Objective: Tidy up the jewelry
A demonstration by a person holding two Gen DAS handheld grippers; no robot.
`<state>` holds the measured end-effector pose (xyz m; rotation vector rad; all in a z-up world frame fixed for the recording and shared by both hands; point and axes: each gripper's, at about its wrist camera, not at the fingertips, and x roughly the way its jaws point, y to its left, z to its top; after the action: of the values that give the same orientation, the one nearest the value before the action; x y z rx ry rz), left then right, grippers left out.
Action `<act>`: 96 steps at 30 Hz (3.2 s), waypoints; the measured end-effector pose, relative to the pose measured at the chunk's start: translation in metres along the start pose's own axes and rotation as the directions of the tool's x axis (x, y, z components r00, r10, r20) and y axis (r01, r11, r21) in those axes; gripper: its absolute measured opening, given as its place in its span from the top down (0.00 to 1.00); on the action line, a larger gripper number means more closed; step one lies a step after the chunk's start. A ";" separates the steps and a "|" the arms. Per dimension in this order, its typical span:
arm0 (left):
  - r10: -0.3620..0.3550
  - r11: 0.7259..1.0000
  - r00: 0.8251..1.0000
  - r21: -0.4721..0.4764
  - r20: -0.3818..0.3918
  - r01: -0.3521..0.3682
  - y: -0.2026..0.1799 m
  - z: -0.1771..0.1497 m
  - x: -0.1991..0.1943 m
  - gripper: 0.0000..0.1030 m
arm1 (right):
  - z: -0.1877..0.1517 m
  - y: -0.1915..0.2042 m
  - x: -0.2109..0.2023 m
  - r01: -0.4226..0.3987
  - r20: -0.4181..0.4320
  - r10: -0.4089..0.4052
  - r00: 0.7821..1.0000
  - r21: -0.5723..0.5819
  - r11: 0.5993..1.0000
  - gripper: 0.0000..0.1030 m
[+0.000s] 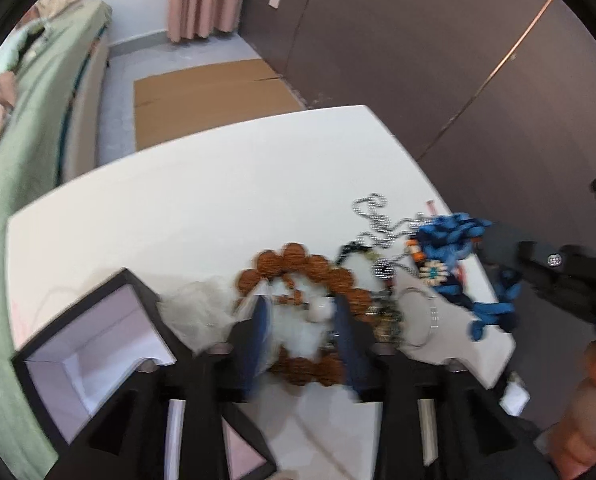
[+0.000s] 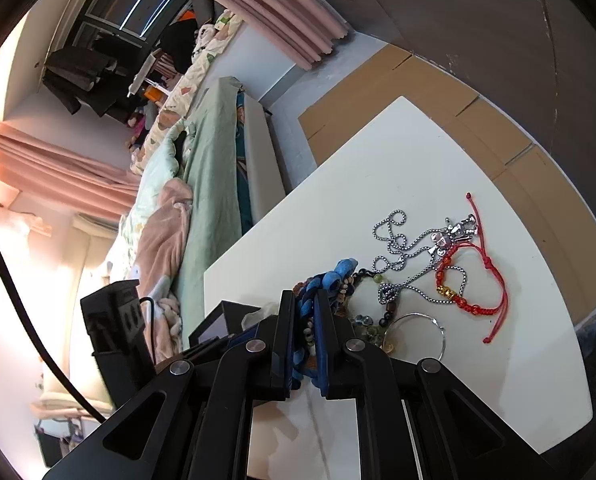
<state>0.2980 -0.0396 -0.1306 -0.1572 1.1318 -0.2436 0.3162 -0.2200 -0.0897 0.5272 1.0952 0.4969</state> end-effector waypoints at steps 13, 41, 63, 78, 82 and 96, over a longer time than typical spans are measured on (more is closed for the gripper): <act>0.196 0.975 0.981 0.111 -0.013 -0.193 0.007 -0.006 0.004 0.39 | -0.001 0.000 -0.001 0.018 -0.008 -0.018 1.000 0.000 1.000 0.89; 0.207 0.966 0.978 0.159 0.002 -0.205 -0.005 -0.005 0.021 0.66 | -0.002 -0.001 0.005 0.053 -0.024 -0.053 0.998 -0.025 0.998 0.89; -0.044 0.998 0.960 -0.032 0.275 0.054 0.037 -0.006 -0.106 1.00 | -0.015 0.041 0.015 -0.057 -0.015 0.056 0.998 -0.102 0.993 0.89; -0.004 0.990 0.935 -0.130 0.354 0.053 0.087 -0.027 -0.153 1.00 | -0.046 0.102 0.049 -0.210 -0.095 0.195 0.976 -0.205 0.956 0.89; 0.004 0.987 0.933 -0.154 0.360 0.055 0.099 -0.032 -0.157 1.00 | -0.054 0.118 0.063 -0.231 -0.127 0.207 0.970 -0.225 0.947 0.73; -0.109 0.982 0.954 -0.121 0.280 0.148 0.099 -0.029 -0.139 0.99 | -0.024 0.074 0.056 -0.144 -0.037 0.142 0.989 -0.070 0.987 0.18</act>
<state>0.2268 0.0930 -0.0450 -0.3800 0.8646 -0.2498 0.3065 -0.1243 -0.0911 0.5383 1.0703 0.6701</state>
